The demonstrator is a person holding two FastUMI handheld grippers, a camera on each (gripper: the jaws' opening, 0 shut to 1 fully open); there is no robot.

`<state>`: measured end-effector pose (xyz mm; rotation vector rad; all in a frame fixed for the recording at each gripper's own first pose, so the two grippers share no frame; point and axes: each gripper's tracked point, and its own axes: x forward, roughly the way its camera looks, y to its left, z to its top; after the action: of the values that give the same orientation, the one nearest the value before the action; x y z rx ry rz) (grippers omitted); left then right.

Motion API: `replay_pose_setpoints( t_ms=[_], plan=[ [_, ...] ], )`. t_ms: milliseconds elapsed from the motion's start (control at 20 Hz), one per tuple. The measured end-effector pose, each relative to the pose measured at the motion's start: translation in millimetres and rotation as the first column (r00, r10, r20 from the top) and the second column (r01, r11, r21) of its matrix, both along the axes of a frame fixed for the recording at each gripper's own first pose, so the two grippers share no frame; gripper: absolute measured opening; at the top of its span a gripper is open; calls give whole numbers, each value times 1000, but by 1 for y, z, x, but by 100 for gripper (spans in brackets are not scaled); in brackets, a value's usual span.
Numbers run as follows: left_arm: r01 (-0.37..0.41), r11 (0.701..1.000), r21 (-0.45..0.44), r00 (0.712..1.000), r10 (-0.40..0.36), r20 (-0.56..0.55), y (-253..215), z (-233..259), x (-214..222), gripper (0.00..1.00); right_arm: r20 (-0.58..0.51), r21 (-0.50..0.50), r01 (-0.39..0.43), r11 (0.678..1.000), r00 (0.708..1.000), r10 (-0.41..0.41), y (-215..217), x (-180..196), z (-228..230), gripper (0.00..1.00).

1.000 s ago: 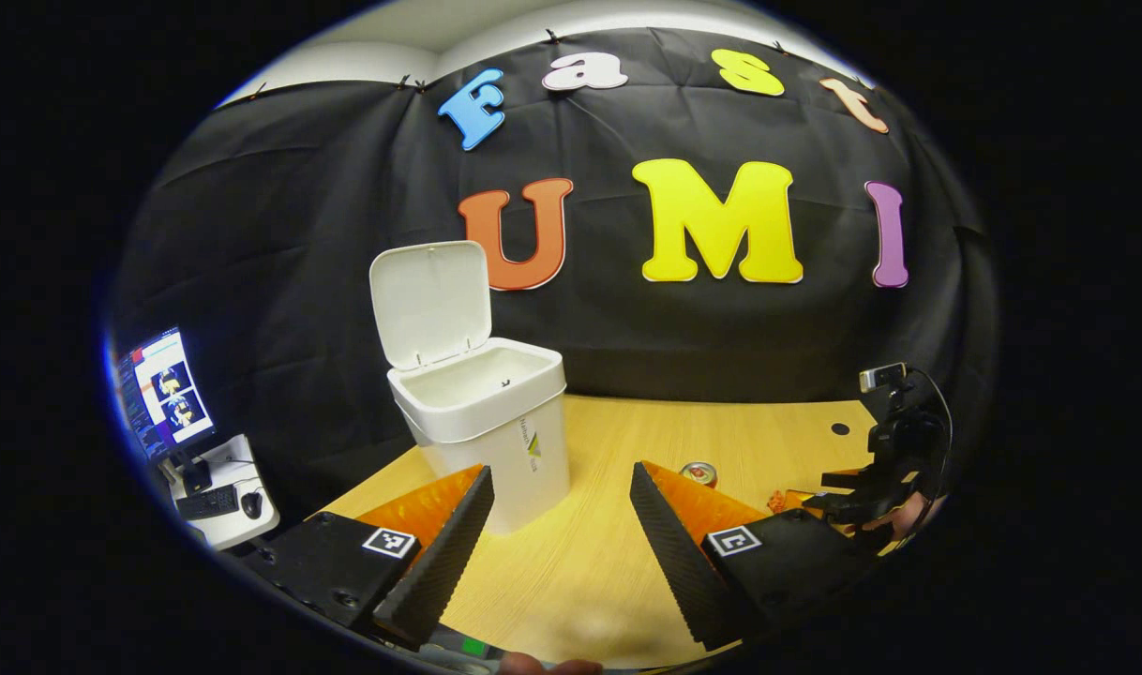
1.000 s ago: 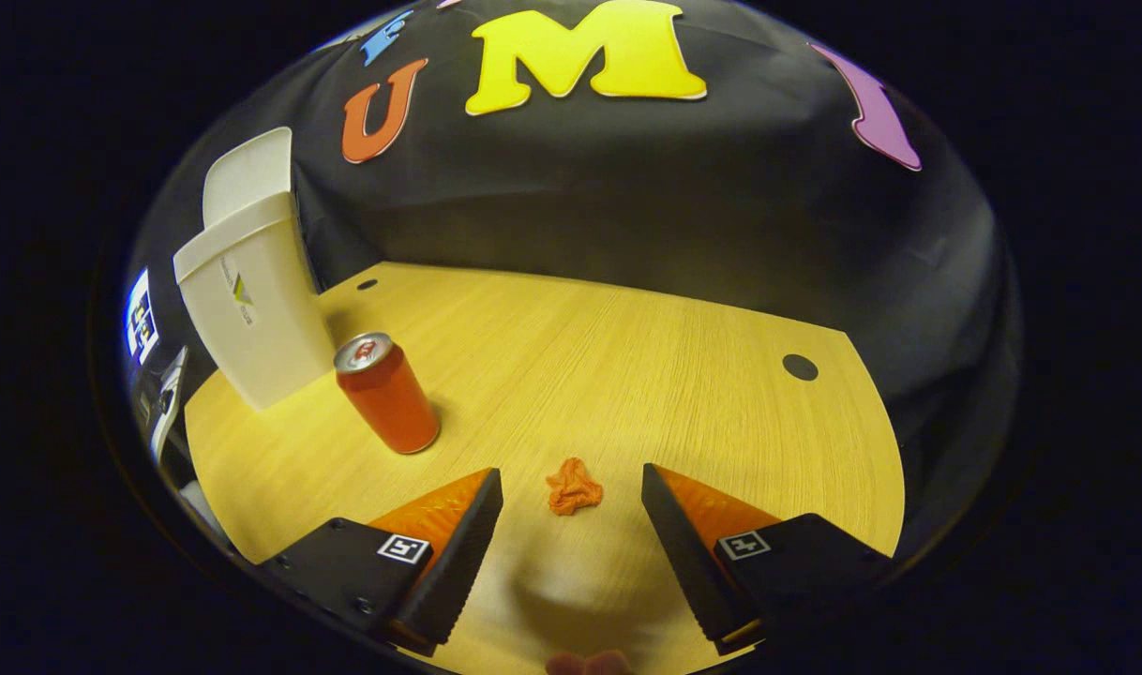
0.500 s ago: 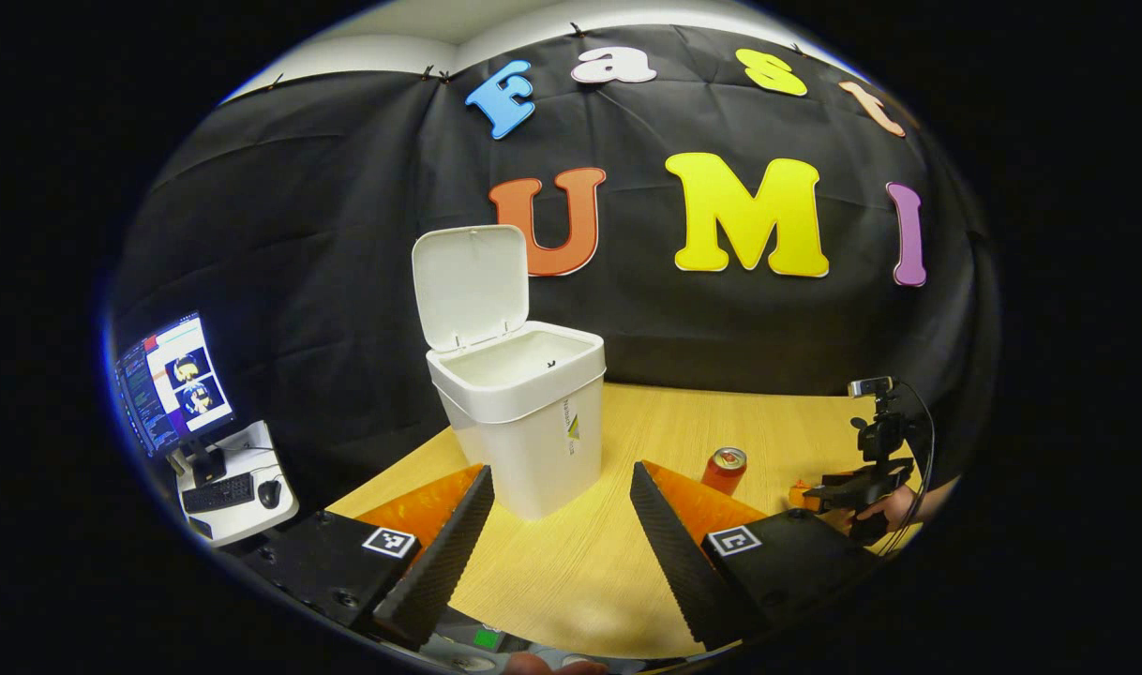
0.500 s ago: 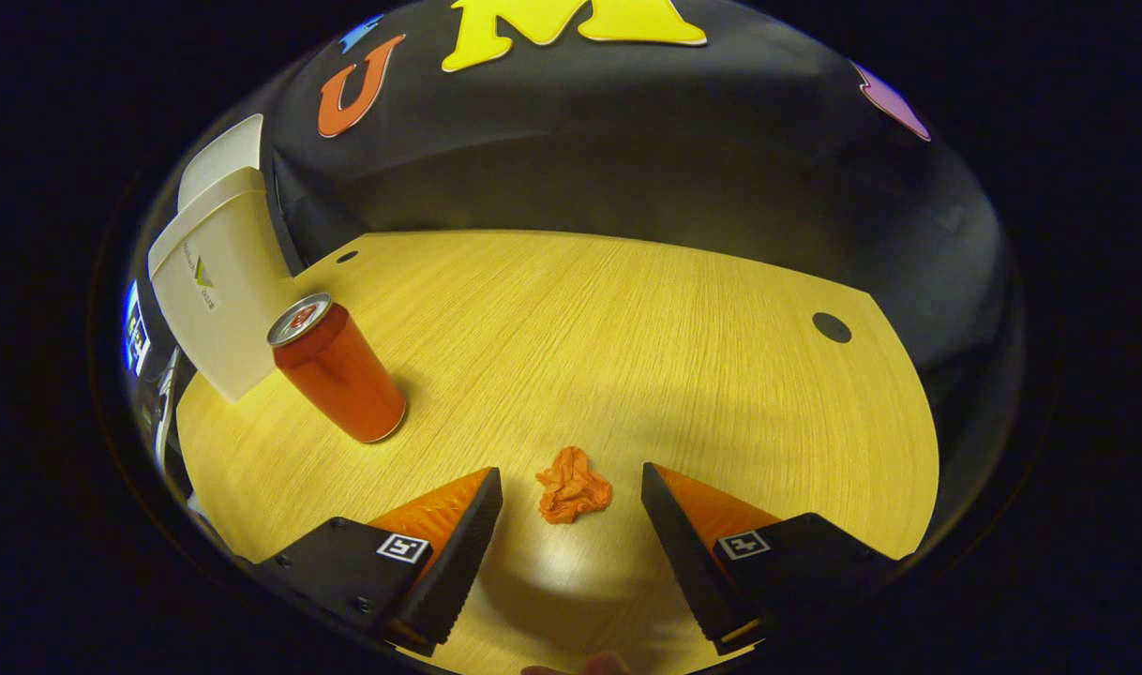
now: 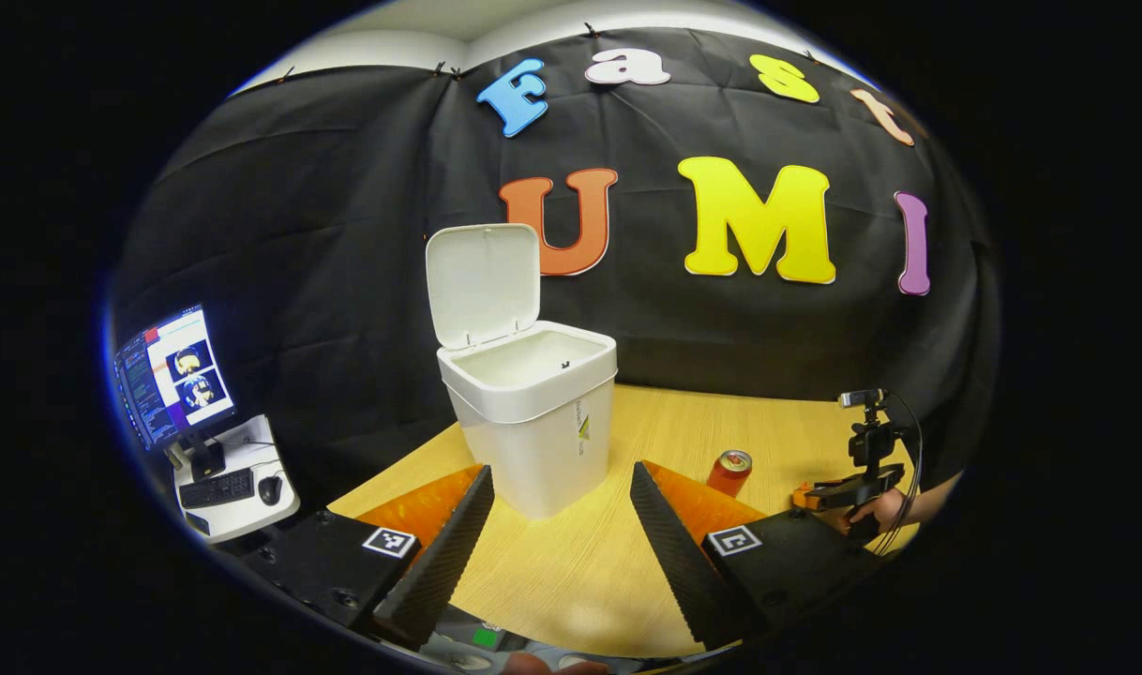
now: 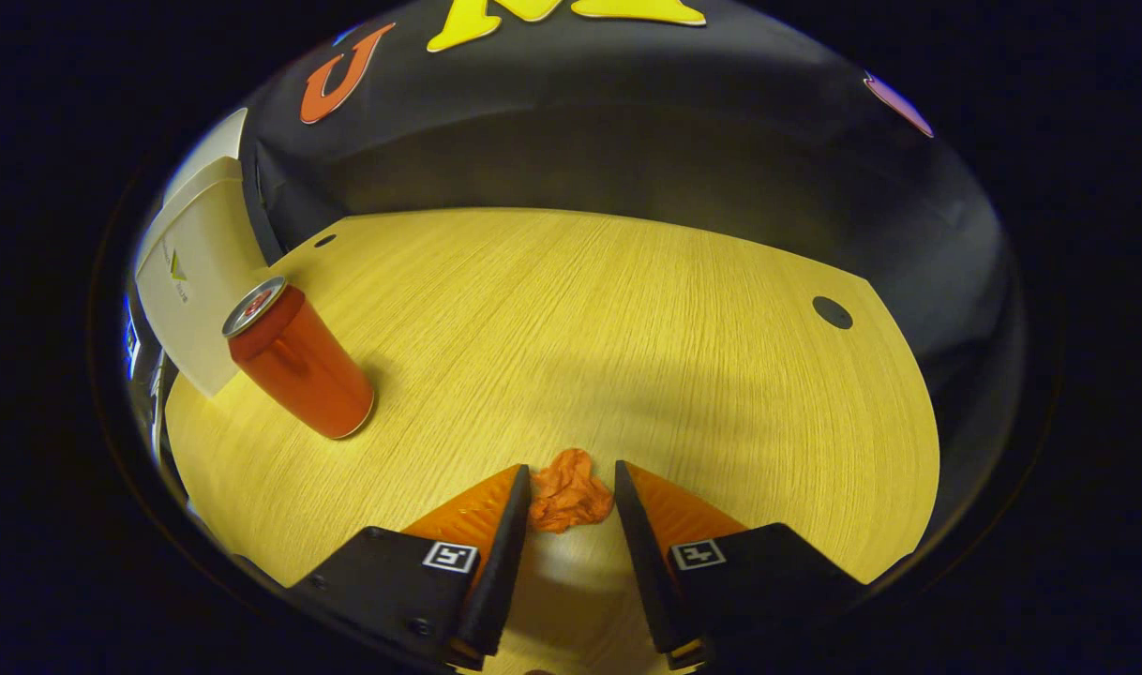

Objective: Press the lid of the desktop garbage bin to open it, pick up the crumpled paper on the desktop and throw it into the bin, then pick up the pop can on the desktop and drop it into the bin, and finally close the garbage bin lid.

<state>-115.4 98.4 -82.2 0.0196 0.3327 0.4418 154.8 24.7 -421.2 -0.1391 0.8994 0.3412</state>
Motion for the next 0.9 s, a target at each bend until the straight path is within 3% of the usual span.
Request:
replay_pose_setpoints(
  t_ms=[100, 150, 250, 300, 350, 400, 600, 900],
  plan=[
    [9, 1000, 7, 1000, -9, 4, 0, 2, 1, 97, 0, -7, 13, 1000, 1000, -13, -2, 1, 3, 54],
    [12, 1000, 12, 1000, -12, 6, 0, 4, 2, 97, -6, -15, 15, 1000, 1000, -15, -2, 0, 1, 34],
    [18, 1000, 18, 1000, -18, 9, 2, 6, 1, 97, -5, -38, 10, 999, 1000, -11, -4, -1, 4, 31],
    [20, 1000, 20, 1000, -20, 10, 2, 7, 1, 97, -30, -11, -7, 1000, 1000, 7, 3, -8, 6, 14],
    [18, 1000, 24, 1000, -19, 13, 3, 9, 0, 97, -31, -15, -16, 1000, 999, 15, -1, -11, 8, 16],
    [18, 1000, 24, 1000, -18, 16, 5, 9, -1, 97, -45, -6, -20, 1000, 999, 20, -1, -17, 13, 4],
    [18, 1000, 16, 1000, -18, 22, 11, 7, -4, 97, -24, 63, -25, 998, 999, 27, 3, -32, 46, 3],
    [38, 999, -23, 998, -37, 42, 18, -4, -1, 97, 95, 217, -84, 973, 993, 65, 39, -55, 166, 3]
  ],
)
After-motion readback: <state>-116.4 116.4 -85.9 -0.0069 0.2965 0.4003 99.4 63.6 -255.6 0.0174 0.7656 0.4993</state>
